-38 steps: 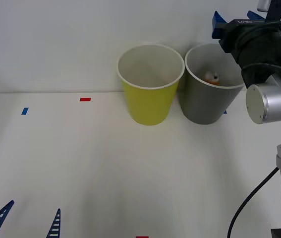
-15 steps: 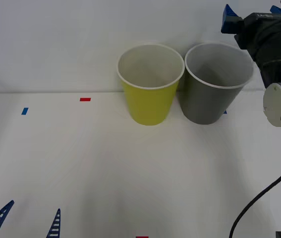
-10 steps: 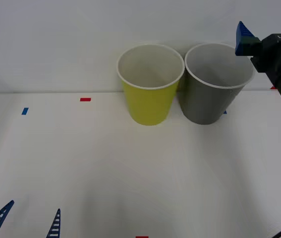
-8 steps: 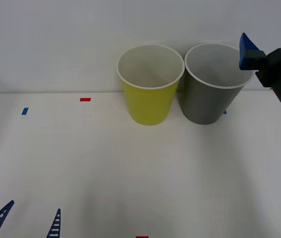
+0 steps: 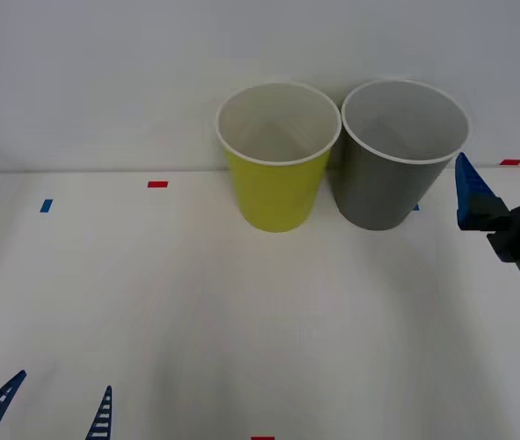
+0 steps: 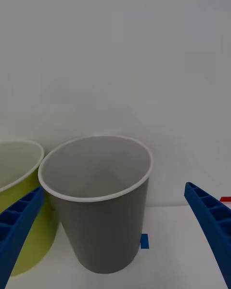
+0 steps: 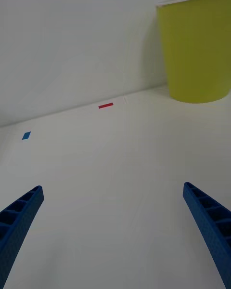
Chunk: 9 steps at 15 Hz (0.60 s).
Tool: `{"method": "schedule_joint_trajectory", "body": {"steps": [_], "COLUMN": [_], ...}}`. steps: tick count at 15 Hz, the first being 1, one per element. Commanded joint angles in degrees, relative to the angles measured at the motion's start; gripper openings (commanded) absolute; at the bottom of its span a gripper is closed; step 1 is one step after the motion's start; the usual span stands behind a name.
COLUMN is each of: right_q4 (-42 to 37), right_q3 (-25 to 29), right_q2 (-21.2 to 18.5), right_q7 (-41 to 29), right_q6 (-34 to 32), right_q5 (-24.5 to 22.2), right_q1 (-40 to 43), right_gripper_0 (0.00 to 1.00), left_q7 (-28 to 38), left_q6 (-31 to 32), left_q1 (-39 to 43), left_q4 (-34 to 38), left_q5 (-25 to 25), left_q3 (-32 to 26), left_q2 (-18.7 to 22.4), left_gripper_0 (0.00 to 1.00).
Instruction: Put cans in the gray bin and PET bottles in the light green bin.
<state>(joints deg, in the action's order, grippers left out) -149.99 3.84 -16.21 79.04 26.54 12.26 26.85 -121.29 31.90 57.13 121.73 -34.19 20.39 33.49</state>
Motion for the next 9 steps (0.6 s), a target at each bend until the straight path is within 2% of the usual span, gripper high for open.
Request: {"method": "schedule_joint_trajectory", "body": {"steps": [1,3,5,6,9], "right_q4": [0.0,0.0,6.8,9.7,13.2], "right_q3": [-2.4,-4.0,-5.3,-5.9,-5.9], "right_q2": [-0.1,-0.4,-1.8,-2.3,-3.7], "right_q7": [0.8,0.9,1.1,1.1,1.3], "right_q6": [-8.2,-15.6,-30.9,-35.9,-43.9], "right_q5": [-0.5,-1.2,-2.4,-2.7,-3.1], "right_q1": [8.3,11.7,14.4,15.8,22.3], "right_gripper_0": [1.0,1.0,1.0,1.0,1.0], "left_q7": [0.0,0.0,0.0,0.0,0.0], "left_q6": [0.0,0.0,0.0,0.0,0.0], "left_q1": [0.0,0.0,0.0,0.0,0.0], "left_q4": [0.0,0.0,0.0,0.0,0.0], "left_q5": [0.0,0.0,0.0,0.0,0.0], "left_q3": [0.0,0.0,0.0,0.0,0.0], "left_q2": [0.0,0.0,0.0,0.0,0.0], "left_gripper_0": [1.0,1.0,1.0,1.0,1.0]}}
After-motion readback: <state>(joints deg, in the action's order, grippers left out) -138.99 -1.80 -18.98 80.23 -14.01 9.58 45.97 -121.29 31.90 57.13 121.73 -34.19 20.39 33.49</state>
